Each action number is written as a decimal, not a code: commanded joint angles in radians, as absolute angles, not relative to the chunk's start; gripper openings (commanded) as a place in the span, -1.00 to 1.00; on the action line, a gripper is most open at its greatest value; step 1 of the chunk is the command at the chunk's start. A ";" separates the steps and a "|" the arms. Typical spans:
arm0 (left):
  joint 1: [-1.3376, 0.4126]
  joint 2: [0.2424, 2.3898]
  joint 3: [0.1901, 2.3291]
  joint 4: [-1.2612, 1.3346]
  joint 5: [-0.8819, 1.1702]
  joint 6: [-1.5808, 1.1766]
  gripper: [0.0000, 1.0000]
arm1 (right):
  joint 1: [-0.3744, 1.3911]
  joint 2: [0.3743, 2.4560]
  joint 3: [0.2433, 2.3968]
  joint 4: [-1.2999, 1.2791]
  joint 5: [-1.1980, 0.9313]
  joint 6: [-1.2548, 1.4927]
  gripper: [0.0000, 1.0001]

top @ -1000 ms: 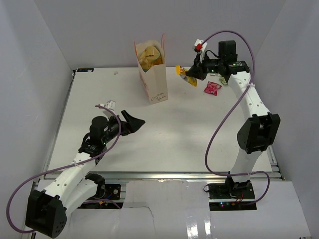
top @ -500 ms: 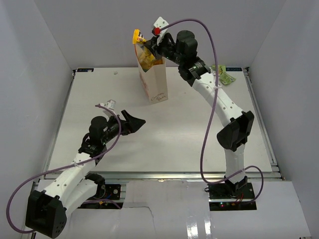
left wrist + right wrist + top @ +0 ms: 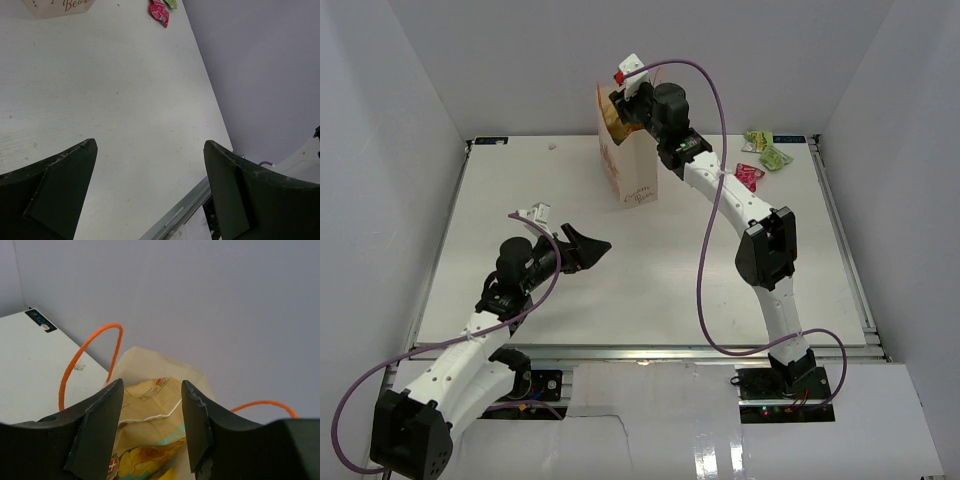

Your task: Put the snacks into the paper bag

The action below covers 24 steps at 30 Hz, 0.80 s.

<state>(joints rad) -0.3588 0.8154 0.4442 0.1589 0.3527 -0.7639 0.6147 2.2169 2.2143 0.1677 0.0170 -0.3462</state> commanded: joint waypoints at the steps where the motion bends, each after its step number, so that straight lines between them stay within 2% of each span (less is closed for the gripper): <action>1: -0.357 0.818 0.459 0.176 0.365 -0.752 0.96 | 0.614 2.120 2.212 0.273 0.037 -0.371 0.13; 3: -0.357 0.819 0.465 0.176 0.368 -0.747 0.96 | 0.606 2.061 2.203 0.232 0.011 -0.332 0.19; 8: -0.359 0.810 0.460 0.176 0.383 -0.747 0.96 | 0.517 1.898 2.129 0.043 -0.303 -0.250 0.35; 10: -0.359 0.808 0.456 0.175 0.388 -0.749 0.96 | 0.421 1.835 2.047 -0.030 -0.429 -0.229 0.39; 14: -0.359 0.834 0.463 0.176 0.406 -0.749 0.96 | 0.226 1.828 1.944 -0.323 -0.501 -0.183 0.47; 17: -0.365 0.889 0.483 0.181 0.426 -0.750 0.96 | 0.050 1.856 1.829 -0.446 -0.454 -0.163 0.47; 20: -0.380 0.961 0.511 0.195 0.439 -0.749 0.96 | -0.023 1.884 1.776 -0.517 -0.298 -0.121 0.46; 24: -0.411 1.055 0.555 0.219 0.446 -0.749 0.96 | -0.035 2.008 1.833 -0.580 -0.115 -0.011 0.52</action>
